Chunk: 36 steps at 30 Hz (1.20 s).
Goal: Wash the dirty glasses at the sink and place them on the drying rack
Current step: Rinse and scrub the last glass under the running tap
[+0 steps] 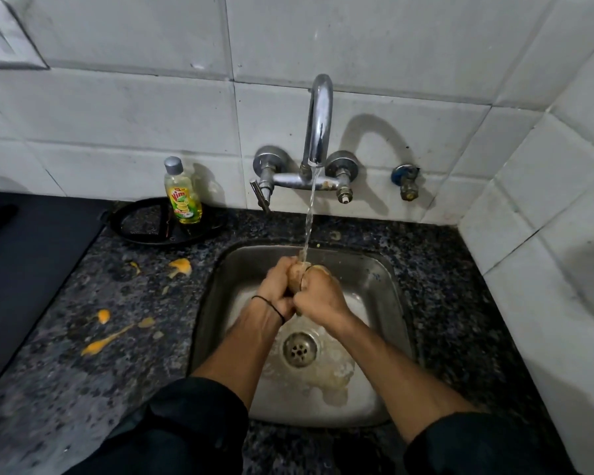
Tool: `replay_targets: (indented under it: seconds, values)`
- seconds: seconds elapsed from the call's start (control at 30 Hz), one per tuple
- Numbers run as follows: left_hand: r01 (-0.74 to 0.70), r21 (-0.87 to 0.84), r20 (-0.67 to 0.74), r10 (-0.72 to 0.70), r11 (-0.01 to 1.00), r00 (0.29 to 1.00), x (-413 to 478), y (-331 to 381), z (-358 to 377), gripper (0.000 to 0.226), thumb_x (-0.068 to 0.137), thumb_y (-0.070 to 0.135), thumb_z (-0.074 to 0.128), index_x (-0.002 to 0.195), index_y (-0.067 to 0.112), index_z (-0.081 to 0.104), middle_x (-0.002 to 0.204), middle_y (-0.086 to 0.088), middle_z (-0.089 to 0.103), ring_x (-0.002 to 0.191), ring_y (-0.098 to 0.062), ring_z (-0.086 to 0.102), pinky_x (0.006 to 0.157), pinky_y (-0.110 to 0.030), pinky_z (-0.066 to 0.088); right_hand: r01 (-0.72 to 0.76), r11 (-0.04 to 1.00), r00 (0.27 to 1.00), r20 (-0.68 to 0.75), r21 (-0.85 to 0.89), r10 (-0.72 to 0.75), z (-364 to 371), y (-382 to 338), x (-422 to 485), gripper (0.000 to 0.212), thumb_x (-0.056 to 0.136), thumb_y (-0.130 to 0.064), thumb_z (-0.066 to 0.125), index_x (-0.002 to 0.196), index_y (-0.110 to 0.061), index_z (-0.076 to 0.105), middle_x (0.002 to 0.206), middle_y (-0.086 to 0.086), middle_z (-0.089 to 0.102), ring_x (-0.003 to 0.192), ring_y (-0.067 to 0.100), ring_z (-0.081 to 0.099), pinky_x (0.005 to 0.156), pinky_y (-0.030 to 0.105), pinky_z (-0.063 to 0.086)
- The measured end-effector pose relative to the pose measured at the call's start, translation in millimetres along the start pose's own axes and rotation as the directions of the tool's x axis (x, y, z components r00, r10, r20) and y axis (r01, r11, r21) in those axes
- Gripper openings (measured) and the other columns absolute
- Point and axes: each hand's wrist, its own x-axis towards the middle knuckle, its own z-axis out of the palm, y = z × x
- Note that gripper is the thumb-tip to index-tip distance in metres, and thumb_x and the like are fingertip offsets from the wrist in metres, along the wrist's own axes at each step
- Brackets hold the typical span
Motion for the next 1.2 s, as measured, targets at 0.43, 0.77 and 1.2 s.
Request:
replay_targets:
  seconds: [0.43,0.77,1.2]
  values:
    - [-0.05,0.057,0.008,0.05,0.997,0.999,-0.1,-1.5,-6.2,0.018,0.089,0.031,0.059,0.092,0.014,0.063,0.089,-0.01,0.063,0.073,-0.022,0.067,0.063,-0.032,0.055,-0.097,0.993,0.995,0.019,0.064,0.096,7.1,-2.4,4.0,0.019,0.066,-0.002,0.06,0.079,-0.013,0.066,0.089,0.006,0.069,0.099,0.028,0.067,0.087,0.042,0.055]
    - [0.047,0.117,0.057,-0.054,0.992,0.997,-9.3,11.3,-8.2,0.029,0.1,0.027,0.049,0.103,0.003,0.065,0.083,-0.017,0.072,0.081,-0.028,0.065,0.067,-0.041,0.055,0.477,0.71,0.854,0.082,-0.518,-0.513,7.5,30.4,1.9,0.035,0.07,0.003,0.067,0.099,-0.017,0.068,0.105,0.008,0.066,0.119,0.036,0.054,0.107,0.044,0.035]
    - [-0.057,0.102,0.031,0.054,0.993,0.998,-6.8,13.3,-2.6,0.031,0.099,0.033,0.056,0.106,0.003,0.063,0.099,-0.021,0.07,0.084,-0.031,0.07,0.067,-0.042,0.059,0.448,0.78,0.886,0.102,-0.437,-0.452,6.0,31.0,1.4,0.04,0.074,0.001,0.051,0.106,-0.02,0.061,0.112,-0.001,0.059,0.118,0.024,0.05,0.115,0.048,0.026]
